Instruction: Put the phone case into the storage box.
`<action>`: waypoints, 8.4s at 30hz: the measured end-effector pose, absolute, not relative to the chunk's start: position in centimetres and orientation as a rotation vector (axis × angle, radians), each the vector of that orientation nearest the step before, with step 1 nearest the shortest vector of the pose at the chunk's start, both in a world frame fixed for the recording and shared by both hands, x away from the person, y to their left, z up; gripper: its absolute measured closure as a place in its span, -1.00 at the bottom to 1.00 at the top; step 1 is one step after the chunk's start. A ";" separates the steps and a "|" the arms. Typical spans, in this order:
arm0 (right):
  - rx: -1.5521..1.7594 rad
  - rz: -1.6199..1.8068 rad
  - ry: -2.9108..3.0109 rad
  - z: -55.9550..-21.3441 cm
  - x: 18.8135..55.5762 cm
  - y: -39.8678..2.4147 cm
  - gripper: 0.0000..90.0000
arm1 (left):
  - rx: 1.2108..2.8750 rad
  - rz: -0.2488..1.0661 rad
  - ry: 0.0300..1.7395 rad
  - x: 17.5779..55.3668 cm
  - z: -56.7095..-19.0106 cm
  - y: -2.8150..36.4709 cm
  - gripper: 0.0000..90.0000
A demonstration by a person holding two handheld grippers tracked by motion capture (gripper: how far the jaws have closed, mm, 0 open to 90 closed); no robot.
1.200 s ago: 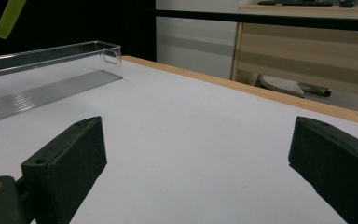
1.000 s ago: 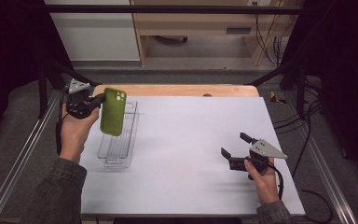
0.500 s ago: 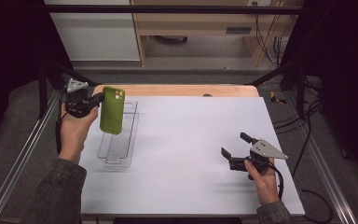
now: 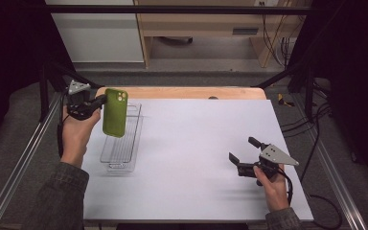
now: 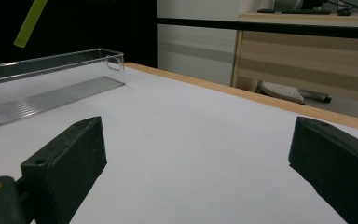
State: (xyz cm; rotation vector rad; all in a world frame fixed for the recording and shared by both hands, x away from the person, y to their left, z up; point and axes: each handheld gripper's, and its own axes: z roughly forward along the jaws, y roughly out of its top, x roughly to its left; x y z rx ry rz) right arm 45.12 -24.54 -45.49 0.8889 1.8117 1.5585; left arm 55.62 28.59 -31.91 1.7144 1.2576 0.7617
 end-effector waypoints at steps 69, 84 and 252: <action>0.869 1.590 1.842 -45.8 44.8 -23.8 -0.91 | 1.593 0.834 1.384 61.8 -35.9 26.9 0.94; 0.869 1.588 1.848 -45.9 44.9 -23.7 -0.91 | 1.595 0.837 1.397 62.3 -36.4 26.9 0.94; 0.865 1.592 1.853 -45.8 44.8 -23.7 -0.91 | 1.651 0.821 1.201 60.5 -36.2 23.1 -0.81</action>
